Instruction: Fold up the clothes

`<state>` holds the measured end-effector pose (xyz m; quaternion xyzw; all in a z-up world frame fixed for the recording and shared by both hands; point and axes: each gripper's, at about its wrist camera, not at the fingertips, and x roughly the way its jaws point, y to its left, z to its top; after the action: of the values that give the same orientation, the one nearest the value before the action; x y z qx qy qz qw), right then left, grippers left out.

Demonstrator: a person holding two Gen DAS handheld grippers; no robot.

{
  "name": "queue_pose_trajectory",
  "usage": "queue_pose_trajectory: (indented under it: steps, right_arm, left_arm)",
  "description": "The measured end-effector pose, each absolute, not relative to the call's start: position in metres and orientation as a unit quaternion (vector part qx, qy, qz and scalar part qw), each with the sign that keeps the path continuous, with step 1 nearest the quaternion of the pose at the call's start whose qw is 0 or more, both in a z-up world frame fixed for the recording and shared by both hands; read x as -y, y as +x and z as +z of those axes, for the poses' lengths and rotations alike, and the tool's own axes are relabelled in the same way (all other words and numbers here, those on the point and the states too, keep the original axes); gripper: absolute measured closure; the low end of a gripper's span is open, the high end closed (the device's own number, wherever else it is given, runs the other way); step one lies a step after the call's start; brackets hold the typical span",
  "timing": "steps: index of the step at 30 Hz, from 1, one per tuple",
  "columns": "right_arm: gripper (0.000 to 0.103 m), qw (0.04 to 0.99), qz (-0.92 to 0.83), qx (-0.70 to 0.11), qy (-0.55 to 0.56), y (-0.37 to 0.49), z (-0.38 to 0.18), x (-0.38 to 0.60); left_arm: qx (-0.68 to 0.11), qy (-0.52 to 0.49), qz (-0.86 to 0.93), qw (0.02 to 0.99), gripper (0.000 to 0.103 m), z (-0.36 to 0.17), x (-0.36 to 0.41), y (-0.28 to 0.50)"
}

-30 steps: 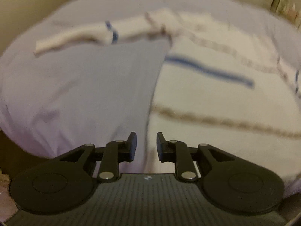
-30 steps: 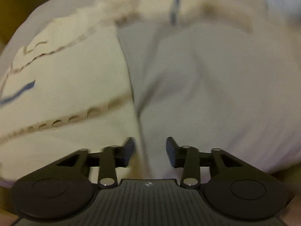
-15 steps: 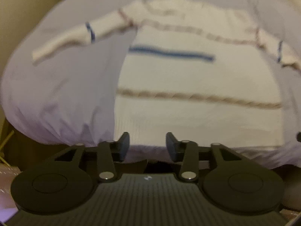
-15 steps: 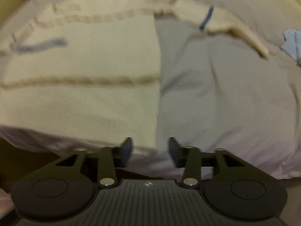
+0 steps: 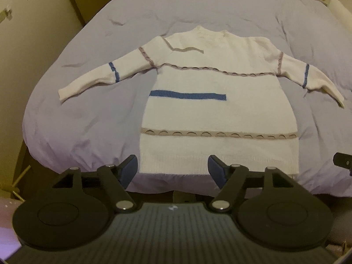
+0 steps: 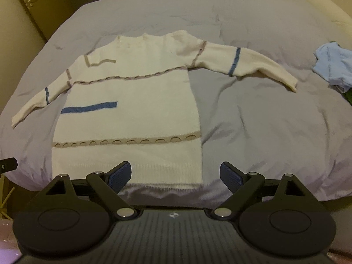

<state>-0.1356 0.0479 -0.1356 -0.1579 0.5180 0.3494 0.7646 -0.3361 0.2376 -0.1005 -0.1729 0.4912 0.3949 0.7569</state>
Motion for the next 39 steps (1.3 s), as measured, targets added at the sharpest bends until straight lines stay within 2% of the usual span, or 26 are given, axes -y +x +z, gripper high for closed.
queue_pose_trajectory:
  steps: [9, 22, 39]
  right_arm:
    - [0.013, 0.768, 0.332, -0.524, -0.160, -0.147, -0.121, -0.031]
    - [0.013, 0.767, 0.338, -0.516, -0.176, -0.169, -0.107, -0.018]
    - [0.013, 0.777, 0.336, -0.504, -0.173, -0.162, -0.097, -0.008]
  left_arm:
    - [-0.491, -0.155, 0.377, 0.770, 0.027, -0.087, -0.216, -0.342]
    - [-0.485, -0.146, 0.367, 0.780, 0.020, -0.072, -0.191, -0.354]
    - [-0.480, -0.139, 0.368, 0.784, 0.018, -0.067, -0.188, -0.351]
